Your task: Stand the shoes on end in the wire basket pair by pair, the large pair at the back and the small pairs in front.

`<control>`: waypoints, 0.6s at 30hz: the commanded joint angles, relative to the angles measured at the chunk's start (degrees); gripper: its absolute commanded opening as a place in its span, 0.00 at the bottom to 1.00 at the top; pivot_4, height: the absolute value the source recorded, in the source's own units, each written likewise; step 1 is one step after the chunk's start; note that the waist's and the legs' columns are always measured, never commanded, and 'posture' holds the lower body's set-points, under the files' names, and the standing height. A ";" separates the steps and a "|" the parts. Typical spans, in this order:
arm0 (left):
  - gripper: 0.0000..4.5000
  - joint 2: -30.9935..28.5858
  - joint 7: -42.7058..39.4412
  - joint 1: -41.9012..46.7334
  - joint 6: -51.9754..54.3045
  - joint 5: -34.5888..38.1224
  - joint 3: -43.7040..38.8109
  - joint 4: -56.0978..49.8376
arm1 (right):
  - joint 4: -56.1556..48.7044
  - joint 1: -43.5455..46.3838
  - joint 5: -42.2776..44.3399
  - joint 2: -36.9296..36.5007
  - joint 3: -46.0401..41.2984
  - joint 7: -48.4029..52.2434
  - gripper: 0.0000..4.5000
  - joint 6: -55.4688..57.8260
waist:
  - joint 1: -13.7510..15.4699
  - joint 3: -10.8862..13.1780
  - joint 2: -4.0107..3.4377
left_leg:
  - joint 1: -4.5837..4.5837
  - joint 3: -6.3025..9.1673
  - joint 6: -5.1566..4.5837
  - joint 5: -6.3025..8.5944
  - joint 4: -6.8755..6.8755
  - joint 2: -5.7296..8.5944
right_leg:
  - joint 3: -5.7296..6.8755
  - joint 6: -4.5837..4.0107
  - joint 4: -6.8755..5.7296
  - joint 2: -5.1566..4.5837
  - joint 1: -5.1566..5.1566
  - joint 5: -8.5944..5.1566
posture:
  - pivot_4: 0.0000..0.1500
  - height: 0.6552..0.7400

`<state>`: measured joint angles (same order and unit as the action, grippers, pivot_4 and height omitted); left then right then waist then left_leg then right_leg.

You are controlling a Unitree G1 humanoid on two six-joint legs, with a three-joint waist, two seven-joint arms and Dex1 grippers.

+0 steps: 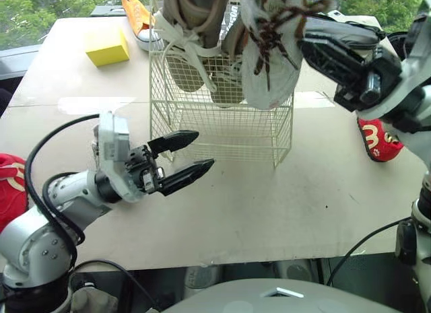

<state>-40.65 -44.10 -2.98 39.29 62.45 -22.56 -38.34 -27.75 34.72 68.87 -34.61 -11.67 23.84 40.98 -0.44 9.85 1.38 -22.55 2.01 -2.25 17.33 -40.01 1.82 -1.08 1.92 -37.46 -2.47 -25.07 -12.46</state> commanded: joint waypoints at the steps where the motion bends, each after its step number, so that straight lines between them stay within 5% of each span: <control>1: 0.99 1.14 -0.60 0.48 -3.91 -1.05 -0.55 -1.00 | 1.91 2.11 -7.64 0.70 1.66 3.86 0.00 -5.15 | -0.06 -0.02 0.03 | 0.02 -0.03 0.00 0.00 0.00 0.00 | 0.00 0.00 0.00 0.00 0.01 0.00 | 1.00 1.00; 7: 0.99 0.98 0.59 0.67 -4.10 -1.25 0.86 -0.64 | 6.08 0.45 -20.05 -0.11 8.29 8.05 0.00 -6.97 | -0.19 -0.02 0.03 | 0.07 -0.01 0.00 0.00 0.01 -0.01 | -0.09 -0.01 -0.02 0.00 0.04 0.00 | 1.00 1.00; 11: 0.99 0.12 0.40 -0.51 -3.50 -2.68 2.10 -0.94 | 4.68 -1.78 -19.60 -1.68 6.95 11.01 0.00 -5.18 | -0.09 -0.02 0.03 | 0.02 0.04 -0.01 0.01 0.01 0.00 | -0.05 -0.01 0.04 -0.06 0.04 0.00 | 1.00 1.00; 18: 1.00 0.75 0.23 1.23 -4.09 -6.96 8.22 0.93 | -0.51 -3.97 -16.52 -11.39 4.95 22.32 0.62 -2.15 | 0.03 0.02 -0.04 | 0.02 0.05 -0.07 0.05 0.01 0.02 | -0.03 0.00 0.08 -0.09 0.06 0.00 | 1.00 1.00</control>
<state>-40.13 -43.53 -2.80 36.08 56.15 -15.05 -37.29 -24.89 30.24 51.36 -43.98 -5.30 43.01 38.24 -0.41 9.87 1.34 -22.52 2.08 -2.32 17.38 -40.00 1.82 -1.09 1.92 -37.38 -2.55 -25.01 -12.46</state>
